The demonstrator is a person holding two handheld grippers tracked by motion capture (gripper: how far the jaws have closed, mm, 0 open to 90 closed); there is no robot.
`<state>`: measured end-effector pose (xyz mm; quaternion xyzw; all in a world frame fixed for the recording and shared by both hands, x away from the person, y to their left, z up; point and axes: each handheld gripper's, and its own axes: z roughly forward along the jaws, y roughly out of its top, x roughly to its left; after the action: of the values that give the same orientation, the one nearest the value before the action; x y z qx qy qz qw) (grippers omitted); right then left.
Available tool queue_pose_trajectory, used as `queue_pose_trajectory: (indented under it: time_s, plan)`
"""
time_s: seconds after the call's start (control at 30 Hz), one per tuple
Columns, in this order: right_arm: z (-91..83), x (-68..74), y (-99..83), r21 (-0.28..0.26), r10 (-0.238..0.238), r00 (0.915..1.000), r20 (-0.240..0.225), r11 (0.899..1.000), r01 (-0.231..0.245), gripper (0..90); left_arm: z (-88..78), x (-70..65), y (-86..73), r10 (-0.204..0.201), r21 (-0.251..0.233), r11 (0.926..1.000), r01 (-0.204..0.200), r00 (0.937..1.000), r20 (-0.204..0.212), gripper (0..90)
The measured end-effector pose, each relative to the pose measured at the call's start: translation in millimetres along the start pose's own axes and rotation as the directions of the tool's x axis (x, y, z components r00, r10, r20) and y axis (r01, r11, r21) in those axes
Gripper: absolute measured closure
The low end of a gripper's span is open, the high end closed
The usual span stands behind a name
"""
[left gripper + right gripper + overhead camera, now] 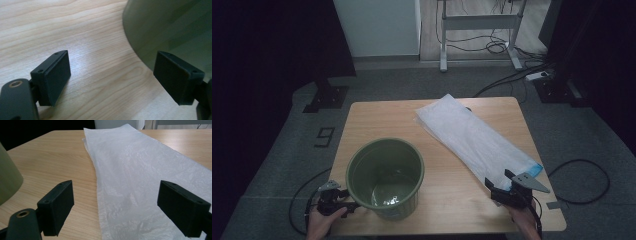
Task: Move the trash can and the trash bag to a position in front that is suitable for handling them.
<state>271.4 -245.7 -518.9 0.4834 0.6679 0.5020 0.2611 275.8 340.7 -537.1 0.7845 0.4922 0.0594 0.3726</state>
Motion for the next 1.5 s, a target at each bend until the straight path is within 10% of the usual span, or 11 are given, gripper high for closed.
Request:
queue_pose_trajectory:
  time_s: [0.17, 0.33, 0.57, 0.83, 1.5]
  plan:
    - [-0.4, -3.1, -0.1, 0.0, 0.0, 1.0, 0.009, 1.0, 0.0, 13.4, -8.3, -6.3, -3.0, 0.071, -0.041, 0.9964, -0.075, 0.9947, -0.074, 6.0]
    - [0.0, -10.2, -0.1, 0.0, 0.014, 0.9992, 0.038, 1.0, -0.014, 13.4, -23.2, -26.3, -2.3, 0.209, -0.095, 0.9721, -0.214, 0.976, -0.059, 0.0]
    - [-1.5, -13.9, -1.0, 0.002, 0.016, 0.9991, 0.04, 1.0, -0.016, 13.4, -18.0, -60.3, 10.3, 0.374, -0.123, 0.9209, -0.37, 0.9272, 0.013, 0.0]
    - [-1.4, -18.8, -1.7, 0.004, 0.04, 0.9979, 0.051, 0.999, -0.041, 13.4, 0.4, -91.3, 25.4, 0.441, -0.146, 0.8941, -0.423, 0.8898, 0.118, 0.0]
    - [-3.4, -18.8, -3.1, 0.014, 0.053, 0.9971, 0.055, 0.998, -0.053, 13.4, 57.2, -121.7, 71.5, 0.46, -0.162, 0.884, -0.438, 0.878, 0.133, 0.0]
